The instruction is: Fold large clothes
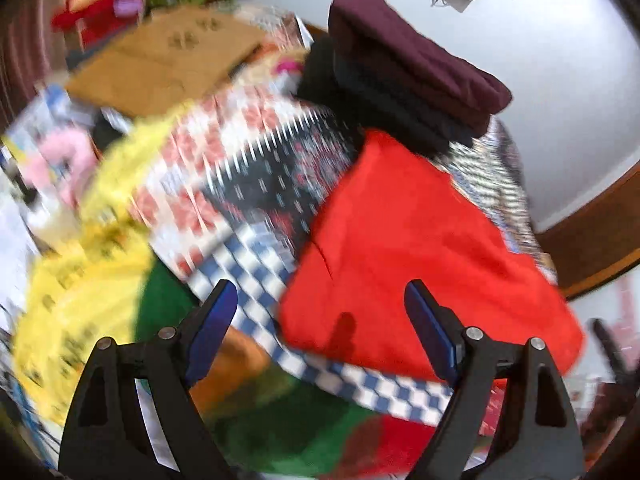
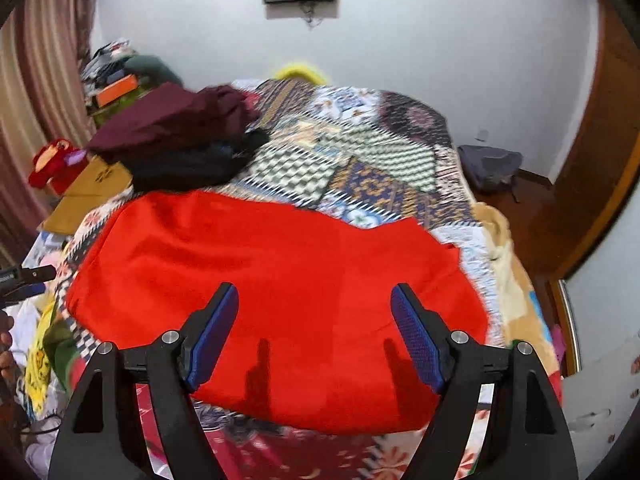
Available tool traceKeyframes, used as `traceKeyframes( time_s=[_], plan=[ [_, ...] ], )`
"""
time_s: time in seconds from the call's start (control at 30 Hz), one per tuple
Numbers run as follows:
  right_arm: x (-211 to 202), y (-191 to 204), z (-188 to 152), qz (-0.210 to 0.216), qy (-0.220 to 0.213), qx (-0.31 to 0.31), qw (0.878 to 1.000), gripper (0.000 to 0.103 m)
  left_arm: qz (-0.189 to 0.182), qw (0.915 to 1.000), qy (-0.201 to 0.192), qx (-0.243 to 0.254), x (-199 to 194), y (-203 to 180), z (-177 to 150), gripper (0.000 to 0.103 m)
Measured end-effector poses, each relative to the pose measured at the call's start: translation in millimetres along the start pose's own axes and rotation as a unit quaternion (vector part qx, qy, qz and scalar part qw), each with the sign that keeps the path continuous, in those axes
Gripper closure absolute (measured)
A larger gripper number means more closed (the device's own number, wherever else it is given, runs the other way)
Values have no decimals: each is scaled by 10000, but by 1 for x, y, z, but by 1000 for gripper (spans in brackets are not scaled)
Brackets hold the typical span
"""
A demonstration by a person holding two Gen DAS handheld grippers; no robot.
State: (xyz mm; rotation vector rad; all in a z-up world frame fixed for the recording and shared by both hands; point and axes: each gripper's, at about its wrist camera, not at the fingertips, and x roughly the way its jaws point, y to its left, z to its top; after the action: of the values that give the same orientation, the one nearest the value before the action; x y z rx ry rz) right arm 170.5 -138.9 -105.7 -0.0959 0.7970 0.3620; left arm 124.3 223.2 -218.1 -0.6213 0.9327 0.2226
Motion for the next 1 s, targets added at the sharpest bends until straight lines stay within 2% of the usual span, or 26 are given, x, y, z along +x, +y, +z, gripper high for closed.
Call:
traceKeyframes(
  time_s=[0.2,0.37,0.5,0.73,1.0],
  plan=[
    [29,25,-17,184,452,-248,9985,27,-752,9921,724,-696,23,22,-22,18],
    [47,21,-29,227,761,-141,9967,26,-1300,9822,974,-943,34,15,-25,18],
    [47,15,-33,377,745,35,9965,24,-1577,9757,1130,-1020,43,1,-27,18],
    [49,15,-35,470,738,72,9961,23,-1499,9747,1250,-1086,69,-7,-23,18],
    [53,12,-36,582,768,159,9952,20,-1008,9864,809,-1019,92,-20,-3,18]
  ],
)
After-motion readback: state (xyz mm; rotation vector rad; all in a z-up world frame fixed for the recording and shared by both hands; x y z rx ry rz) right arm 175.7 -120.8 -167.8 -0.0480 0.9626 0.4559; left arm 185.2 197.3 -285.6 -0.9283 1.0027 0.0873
